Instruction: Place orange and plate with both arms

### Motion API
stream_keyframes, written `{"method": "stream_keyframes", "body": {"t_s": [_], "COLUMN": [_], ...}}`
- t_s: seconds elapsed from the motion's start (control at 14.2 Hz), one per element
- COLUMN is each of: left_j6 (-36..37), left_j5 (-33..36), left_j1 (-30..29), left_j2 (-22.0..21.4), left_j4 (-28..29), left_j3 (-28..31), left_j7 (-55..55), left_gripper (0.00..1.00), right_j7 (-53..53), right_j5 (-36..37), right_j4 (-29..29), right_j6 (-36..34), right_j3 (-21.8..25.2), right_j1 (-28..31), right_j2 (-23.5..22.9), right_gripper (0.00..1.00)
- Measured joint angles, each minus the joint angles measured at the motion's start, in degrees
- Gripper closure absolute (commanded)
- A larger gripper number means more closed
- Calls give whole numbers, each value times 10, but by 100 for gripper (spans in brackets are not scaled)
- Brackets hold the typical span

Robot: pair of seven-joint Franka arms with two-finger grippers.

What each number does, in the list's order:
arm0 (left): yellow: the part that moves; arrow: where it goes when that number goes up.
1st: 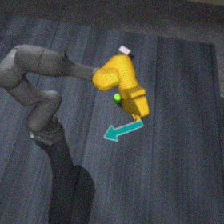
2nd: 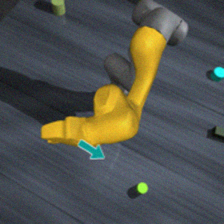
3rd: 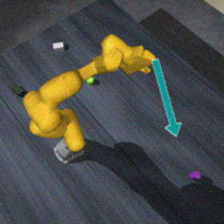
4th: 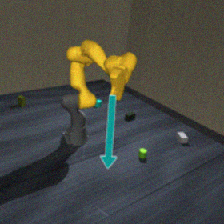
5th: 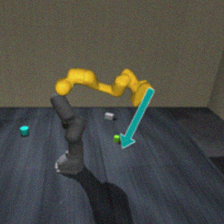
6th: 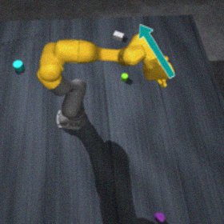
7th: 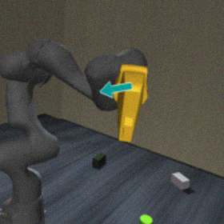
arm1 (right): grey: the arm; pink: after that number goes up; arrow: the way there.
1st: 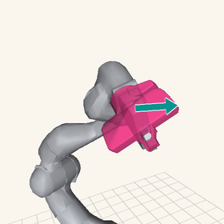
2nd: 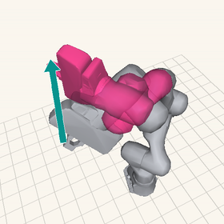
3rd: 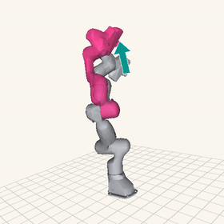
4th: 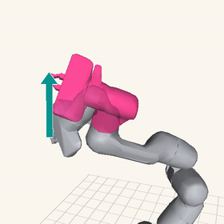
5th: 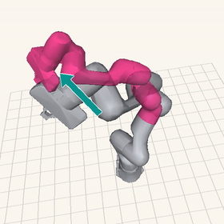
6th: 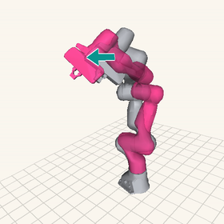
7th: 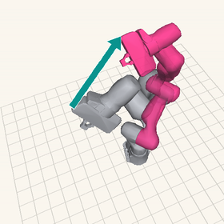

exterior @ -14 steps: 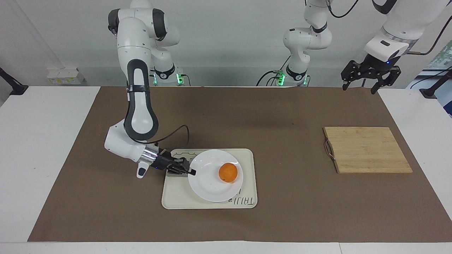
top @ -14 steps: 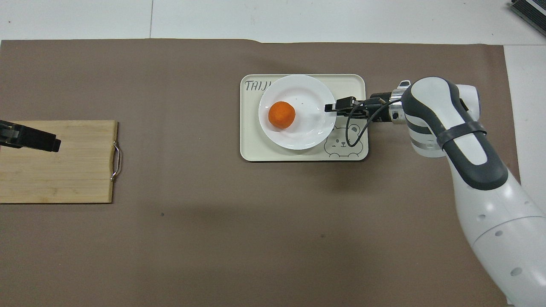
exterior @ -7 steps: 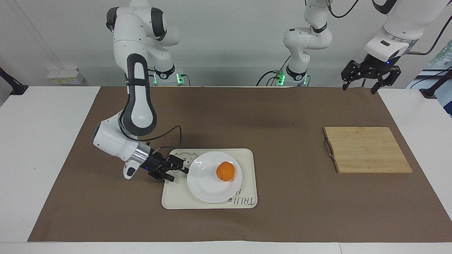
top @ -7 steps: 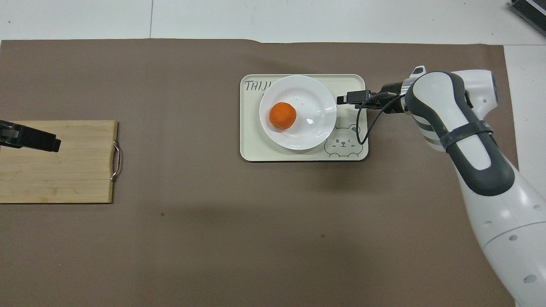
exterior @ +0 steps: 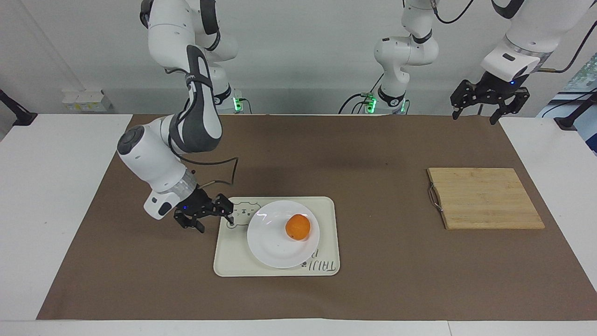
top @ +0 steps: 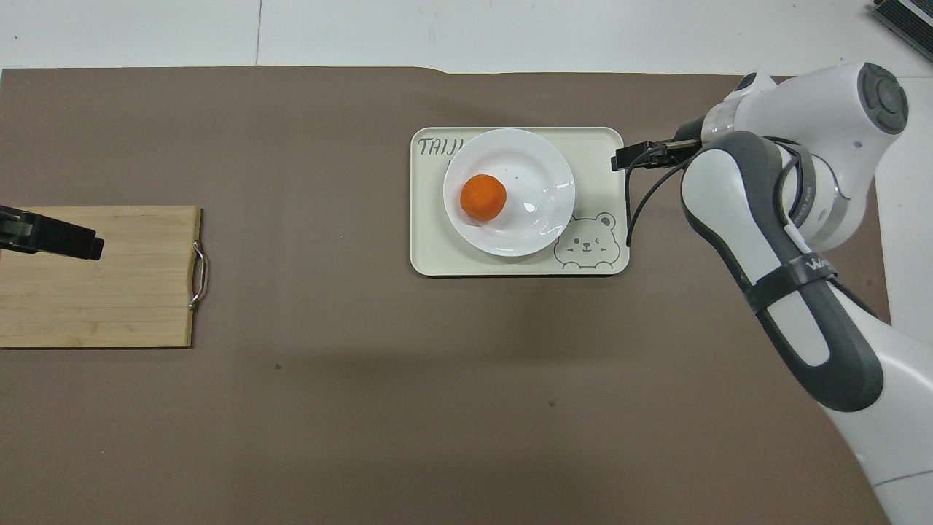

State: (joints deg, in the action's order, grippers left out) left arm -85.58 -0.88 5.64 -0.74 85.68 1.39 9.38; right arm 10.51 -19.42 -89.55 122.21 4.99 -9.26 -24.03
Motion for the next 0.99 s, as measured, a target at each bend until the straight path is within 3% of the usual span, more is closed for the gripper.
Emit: {"method": "stream_keyframes", "body": {"t_s": [0.42,0.99], "left_j6": [0,0], "left_j5": [0,0], "left_j1": [0,0], "left_j2": [0,0], "left_j4": [0,0], "left_j3": [0,0], "left_j7": [0,0], "left_gripper": [0,0], "right_j7": [-129,-145], "right_j5": [106,163], "right_j4": [0,-13], "right_j6": [-179,-337], "right_j3": [4,7], "right_j1": [8,52], "right_j2": [95,211], "right_gripper": [0,0]}}
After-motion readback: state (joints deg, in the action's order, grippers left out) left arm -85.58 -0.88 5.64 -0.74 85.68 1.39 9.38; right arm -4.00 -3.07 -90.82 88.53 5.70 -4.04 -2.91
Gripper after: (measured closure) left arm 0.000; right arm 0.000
